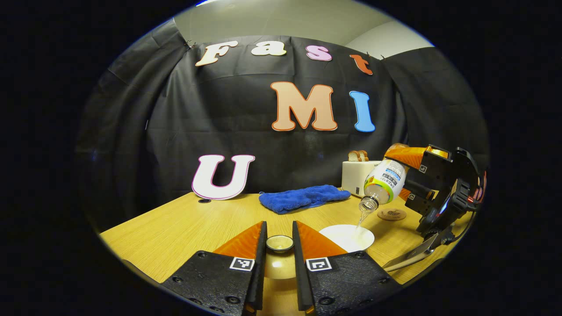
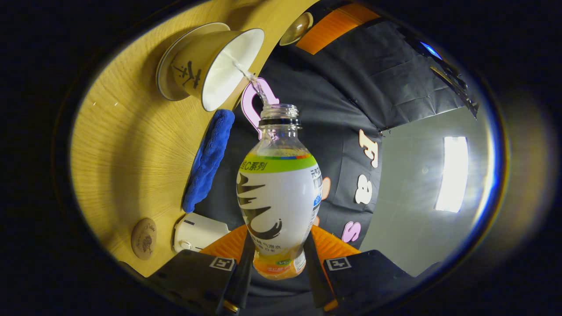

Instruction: Open the teacup lid with one hand, grasp the water bottle and pour water into the teacup with the other hand; after pouring, place the water bottle on the coaster and then close the teacup lid.

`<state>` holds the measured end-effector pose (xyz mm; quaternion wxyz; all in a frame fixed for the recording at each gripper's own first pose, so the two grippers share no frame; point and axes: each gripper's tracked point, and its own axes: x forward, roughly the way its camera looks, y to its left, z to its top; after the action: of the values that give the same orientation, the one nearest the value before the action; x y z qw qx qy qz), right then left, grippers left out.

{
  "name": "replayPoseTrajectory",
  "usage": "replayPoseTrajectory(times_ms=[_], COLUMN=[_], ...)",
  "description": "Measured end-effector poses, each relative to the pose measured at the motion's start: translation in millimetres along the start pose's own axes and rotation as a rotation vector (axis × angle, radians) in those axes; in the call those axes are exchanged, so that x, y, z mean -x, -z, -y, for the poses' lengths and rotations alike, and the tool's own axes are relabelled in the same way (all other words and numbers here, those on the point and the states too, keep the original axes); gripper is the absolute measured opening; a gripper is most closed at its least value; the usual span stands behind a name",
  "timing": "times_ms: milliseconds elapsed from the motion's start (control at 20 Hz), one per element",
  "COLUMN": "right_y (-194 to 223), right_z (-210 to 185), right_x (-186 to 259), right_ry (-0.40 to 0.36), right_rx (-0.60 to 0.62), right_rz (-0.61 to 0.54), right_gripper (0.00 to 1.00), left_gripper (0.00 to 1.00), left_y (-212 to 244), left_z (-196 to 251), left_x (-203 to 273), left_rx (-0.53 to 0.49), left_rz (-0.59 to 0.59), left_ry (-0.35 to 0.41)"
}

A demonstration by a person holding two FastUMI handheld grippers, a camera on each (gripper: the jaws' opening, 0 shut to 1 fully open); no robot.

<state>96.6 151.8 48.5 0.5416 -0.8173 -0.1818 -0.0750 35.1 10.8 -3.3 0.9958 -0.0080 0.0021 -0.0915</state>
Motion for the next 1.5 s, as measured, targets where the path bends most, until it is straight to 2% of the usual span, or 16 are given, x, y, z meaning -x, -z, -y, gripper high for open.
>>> replayPoseTrajectory(times_ms=[150, 250, 400, 550, 700, 850, 950, 1100, 1150, 1300, 1350, 1500], right_y=[-1, 1, 2, 4, 8, 29, 46, 70, 78, 92, 95, 103], right_z=[2, -6, -41, -66, -79, -67, -53, -46, -49, -69, -81, -111], right_x=[0, 1, 19, 25, 25, 20, 16, 12, 10, 6, 6, 7], right_ry=[0.018, -0.035, -0.208, -0.373, -0.477, -0.497, -0.462, -0.443, -0.442, -0.472, -0.485, -0.505], right_rx=[0.022, -0.029, -0.242, -0.516, -0.822, -1.096, -1.258, -1.499, -1.558, -1.711, -1.744, -1.804], right_rz=[0.010, 0.001, -0.056, -0.122, -0.190, -0.241, -0.266, -0.307, -0.333, -0.395, -0.420, -0.476], right_gripper=[0.61, 0.62, 0.63, 0.62, 0.61, 0.61, 0.64, 0.61, 0.58, 0.61, 0.63, 0.60], left_gripper=[0.28, 0.28, 0.28, 0.28, 0.28, 0.28, 0.28, 0.28, 0.28, 0.28, 0.28, 0.28], left_y=[0, 0, 0, 0, -1, 0, 0, -1, 0, -1, 0, -1], left_z=[0, 0, 0, 0, 0, 0, 0, 0, 0, 0, 0, 0], left_x=[0, 0, 0, 0, 0, 0, 0, 0, 0, 1, 1, 0], left_rx=[0.000, 0.000, 0.000, 0.000, 0.000, 0.000, 0.000, 0.000, 0.000, 0.000, 0.000, 0.000], left_rz=[-0.001, -0.001, -0.001, -0.001, -0.001, -0.001, -0.001, 0.000, 0.000, 0.000, 0.000, 0.000], left_ry=[0.000, 0.000, 0.001, 0.001, 0.001, 0.001, 0.001, 0.001, 0.001, 0.000, 0.000, 0.000])
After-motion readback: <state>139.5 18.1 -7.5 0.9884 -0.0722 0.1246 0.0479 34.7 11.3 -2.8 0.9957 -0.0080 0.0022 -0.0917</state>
